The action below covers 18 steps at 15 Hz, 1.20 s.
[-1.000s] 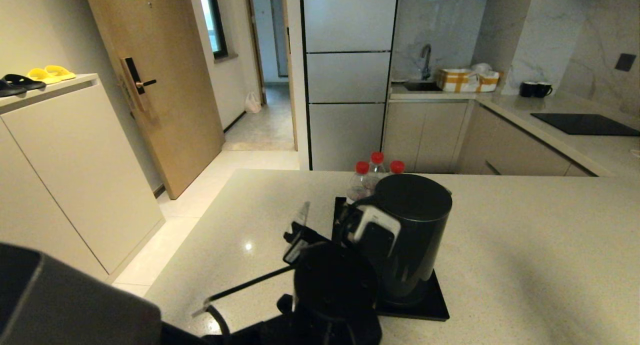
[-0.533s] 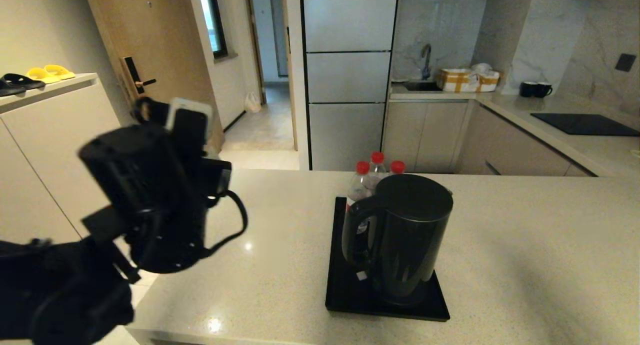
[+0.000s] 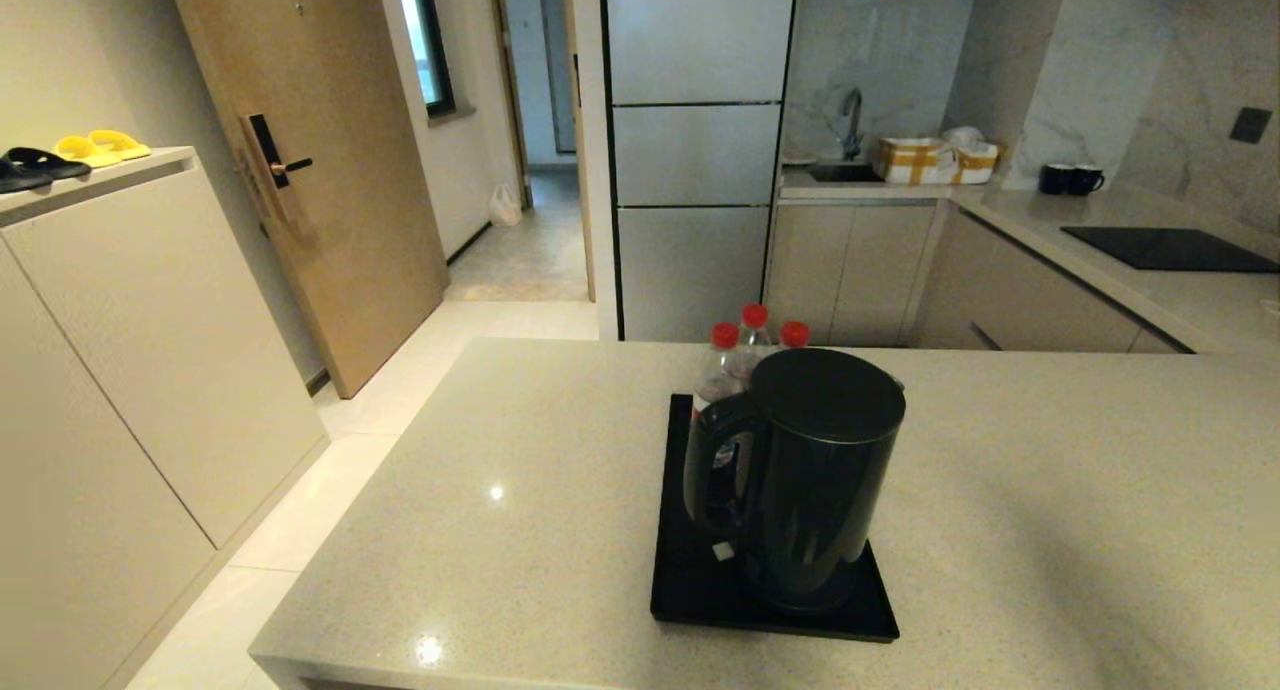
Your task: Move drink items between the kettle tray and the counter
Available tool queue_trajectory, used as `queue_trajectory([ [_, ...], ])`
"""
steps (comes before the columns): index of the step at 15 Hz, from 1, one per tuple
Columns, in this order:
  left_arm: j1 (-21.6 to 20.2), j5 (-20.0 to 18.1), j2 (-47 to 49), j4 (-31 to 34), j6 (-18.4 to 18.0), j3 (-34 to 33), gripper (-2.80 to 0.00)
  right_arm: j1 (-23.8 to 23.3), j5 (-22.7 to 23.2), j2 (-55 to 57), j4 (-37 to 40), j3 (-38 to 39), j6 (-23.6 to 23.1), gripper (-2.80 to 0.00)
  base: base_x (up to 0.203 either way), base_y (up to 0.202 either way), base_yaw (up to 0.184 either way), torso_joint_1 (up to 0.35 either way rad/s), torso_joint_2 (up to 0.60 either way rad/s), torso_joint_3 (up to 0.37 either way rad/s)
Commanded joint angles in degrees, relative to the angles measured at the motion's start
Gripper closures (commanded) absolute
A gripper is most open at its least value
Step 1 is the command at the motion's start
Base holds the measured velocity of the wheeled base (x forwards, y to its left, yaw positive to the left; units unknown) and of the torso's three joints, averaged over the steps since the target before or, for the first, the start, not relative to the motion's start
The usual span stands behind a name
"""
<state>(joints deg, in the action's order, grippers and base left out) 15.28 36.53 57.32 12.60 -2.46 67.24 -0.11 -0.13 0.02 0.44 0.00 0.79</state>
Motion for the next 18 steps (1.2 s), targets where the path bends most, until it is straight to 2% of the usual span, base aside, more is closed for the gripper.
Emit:
queue_trajectory([
  [1,-1.77,-4.07,-14.43,45.55,7.54,13.48,0.00,-0.01,-0.04,-0.02,0.00,0.00,0.00,0.00,0.000,0.000,0.000,0.000,0.00,0.000],
  [2,-2.28,-5.93,-16.84,54.35,9.03,18.28,0.00,0.02,-0.04,-0.02,0.00,0.00,0.00,0.00,0.000,0.000,0.000,0.000,0.00,0.000],
  [3,-3.55,-9.69,-18.70,63.75,10.36,23.61,0.00,-0.05,0.01,-0.02,0.00,0.00,0.00,0.00,0.000,0.000,0.000,0.000,0.00,0.000],
  [4,-5.73,-16.35,-20.63,71.15,11.44,28.47,0.00,0.01,0.03,-0.01,0.00,0.00,0.00,0.00,0.000,0.000,0.000,0.000,0.00,0.000],
  [5,-7.84,-24.12,-24.08,73.91,11.96,31.47,0.00,0.02,-0.04,0.06,0.00,0.00,0.00,0.00,0.000,0.000,0.000,0.000,0.00,0.000],
  [6,-10.31,-28.62,-27.63,74.34,11.45,32.18,0.00,0.02,0.04,-0.02,0.00,0.00,0.00,0.00,0.000,0.000,0.000,0.000,0.00,0.000],
  [7,-14.37,-32.43,-31.38,74.62,9.28,31.54,0.00,0.02,-0.03,0.06,0.00,0.00,0.00,0.00,0.000,0.000,0.000,0.000,0.00,0.000],
  [9,-19.70,-36.94,-38.85,74.87,3.55,25.05,0.00,0.02,-0.02,0.06,0.00,0.00,0.00,0.00,0.000,0.000,0.000,0.000,0.00,0.000],
  [10,-20.86,-38.40,-40.44,74.95,1.90,20.37,0.00,0.01,-0.04,-0.02,0.00,0.00,0.00,0.00,0.000,0.000,0.000,0.000,0.00,0.000],
  [11,-19.77,-38.39,-41.08,74.95,3.47,15.04,0.00,-0.05,-0.02,-0.02,0.00,0.00,0.00,0.00,0.000,0.000,0.000,0.000,0.00,0.000],
  [12,-17.65,-36.61,-41.83,72.92,5.22,8.85,0.00,0.00,-0.04,-0.02,0.00,0.00,0.00,0.00,0.000,0.000,0.000,0.000,0.00,0.000],
  [14,-15.91,-30.56,-43.85,63.40,6.81,-6.74,0.00,0.01,-0.04,0.00,0.00,0.00,0.00,0.00,0.000,0.000,0.000,0.000,0.00,0.000],
  [16,-15.64,-31.89,-50.77,51.38,2.12,-21.05,0.00,-0.05,0.02,0.05,0.00,0.00,0.00,0.00,0.000,0.000,0.000,0.000,0.00,0.000],
  [18,-15.47,-33.59,-54.33,35.39,-1.58,-34.60,0.00,0.02,0.00,0.06,0.00,0.00,0.00,0.00,0.000,0.000,0.000,0.000,0.00,0.000],
])
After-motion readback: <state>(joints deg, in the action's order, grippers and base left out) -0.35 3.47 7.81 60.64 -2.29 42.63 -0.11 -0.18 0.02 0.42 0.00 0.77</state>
